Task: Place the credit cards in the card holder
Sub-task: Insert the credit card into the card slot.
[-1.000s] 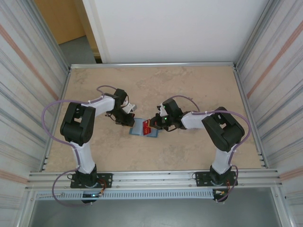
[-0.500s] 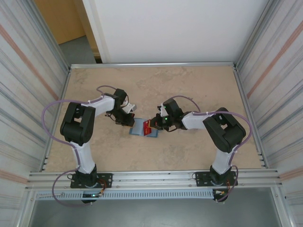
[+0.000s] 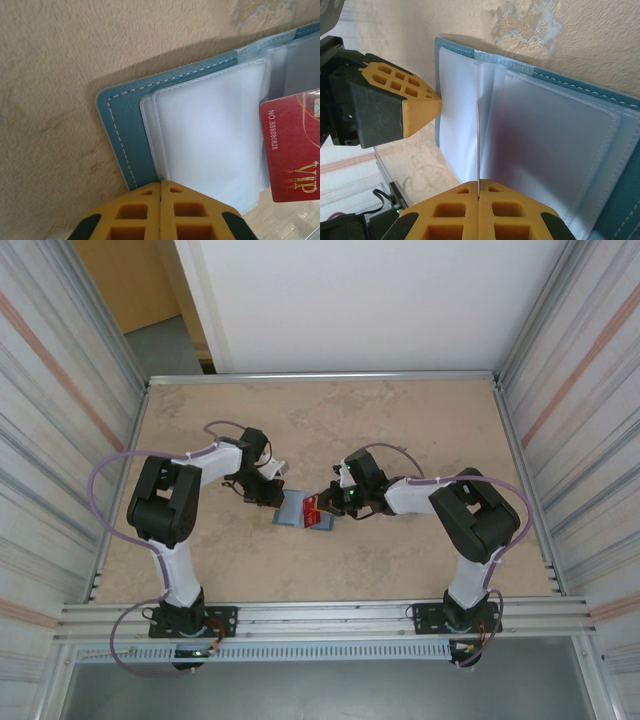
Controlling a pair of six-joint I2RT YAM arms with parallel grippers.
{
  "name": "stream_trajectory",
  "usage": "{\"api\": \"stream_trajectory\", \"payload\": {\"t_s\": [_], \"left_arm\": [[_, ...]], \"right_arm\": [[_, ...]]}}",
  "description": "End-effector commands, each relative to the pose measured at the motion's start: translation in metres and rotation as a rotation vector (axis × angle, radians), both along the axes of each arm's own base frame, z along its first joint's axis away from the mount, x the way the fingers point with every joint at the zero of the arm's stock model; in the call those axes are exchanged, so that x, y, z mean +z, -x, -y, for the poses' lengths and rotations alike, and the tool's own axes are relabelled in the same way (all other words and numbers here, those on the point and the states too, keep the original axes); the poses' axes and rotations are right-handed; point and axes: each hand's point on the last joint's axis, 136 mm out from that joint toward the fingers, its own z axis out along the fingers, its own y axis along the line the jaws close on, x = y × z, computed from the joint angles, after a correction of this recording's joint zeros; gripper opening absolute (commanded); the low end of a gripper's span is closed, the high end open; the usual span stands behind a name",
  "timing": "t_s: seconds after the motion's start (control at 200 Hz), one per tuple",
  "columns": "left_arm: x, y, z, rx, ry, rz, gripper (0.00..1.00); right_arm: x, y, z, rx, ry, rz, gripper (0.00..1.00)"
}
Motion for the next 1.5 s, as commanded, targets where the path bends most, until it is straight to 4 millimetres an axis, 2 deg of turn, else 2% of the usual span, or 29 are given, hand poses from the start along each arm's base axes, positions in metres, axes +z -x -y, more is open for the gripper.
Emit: {"api": "stream_trajectory", "payload": {"t_s": [0.0,0.732,1.168,1.493], "left_arm": [[-0.017,0.0,-0.014,-0.004,-0.062,-0.011,0.05],[-0.017,0.0,-0.014,-0.001,-0.06,-0.017,0.05],[-0.015,0.0,-0.012,0.005,-0.051,-0.024,0.05],[-0.014,-0.001,-0.012,0.01,-0.048,-0.022,0.05]], "right_arm": [[0.002,-0.004,-0.005,0.009,-0.012,0.014,0.0],[-0.009,-0.015,-0.004,-0.034,-0.025,0.013,0.0],[-0.031,-0.008,-0.008,-0.072,0.008,-0.002,0.0],[-0.039,-0.003,-0.009,-0.098,0.027,-0.008,0.0]]}}
